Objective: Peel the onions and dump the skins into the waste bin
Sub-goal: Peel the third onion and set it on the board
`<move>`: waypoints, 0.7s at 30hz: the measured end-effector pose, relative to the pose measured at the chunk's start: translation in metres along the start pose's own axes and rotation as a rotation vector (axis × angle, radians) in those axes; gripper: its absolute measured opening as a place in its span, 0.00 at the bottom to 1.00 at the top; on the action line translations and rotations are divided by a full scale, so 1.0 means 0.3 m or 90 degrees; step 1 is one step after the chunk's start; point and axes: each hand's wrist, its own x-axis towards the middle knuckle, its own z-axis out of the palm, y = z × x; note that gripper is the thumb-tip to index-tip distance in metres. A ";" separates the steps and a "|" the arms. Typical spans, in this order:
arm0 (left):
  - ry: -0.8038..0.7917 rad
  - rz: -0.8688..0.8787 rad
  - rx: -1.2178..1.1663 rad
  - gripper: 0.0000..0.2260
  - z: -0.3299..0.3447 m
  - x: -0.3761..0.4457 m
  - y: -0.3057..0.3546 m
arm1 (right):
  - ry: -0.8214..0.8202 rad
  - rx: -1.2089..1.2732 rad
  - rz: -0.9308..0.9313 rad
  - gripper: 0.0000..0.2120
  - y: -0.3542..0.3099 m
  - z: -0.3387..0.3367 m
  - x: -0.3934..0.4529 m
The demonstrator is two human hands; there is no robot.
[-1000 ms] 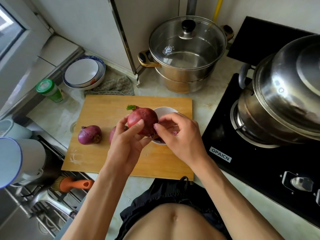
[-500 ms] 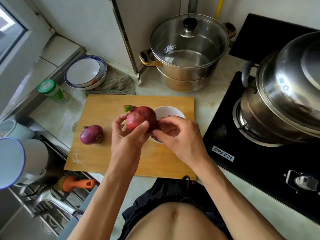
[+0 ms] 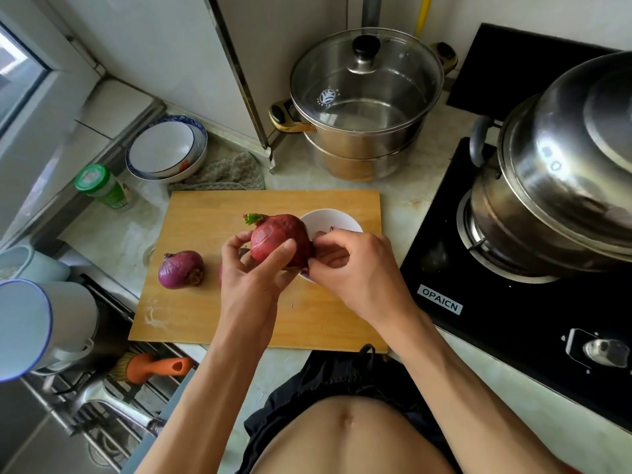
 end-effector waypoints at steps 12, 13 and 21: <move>0.004 -0.015 -0.003 0.24 0.000 -0.012 0.005 | -0.003 0.008 -0.001 0.05 0.000 -0.002 -0.004; -0.003 -0.028 -0.013 0.24 -0.001 -0.014 0.007 | 0.007 0.012 0.008 0.05 0.004 -0.005 -0.004; -0.084 -0.101 -0.046 0.25 0.012 -0.023 0.022 | 0.040 0.090 0.067 0.09 -0.001 -0.021 -0.005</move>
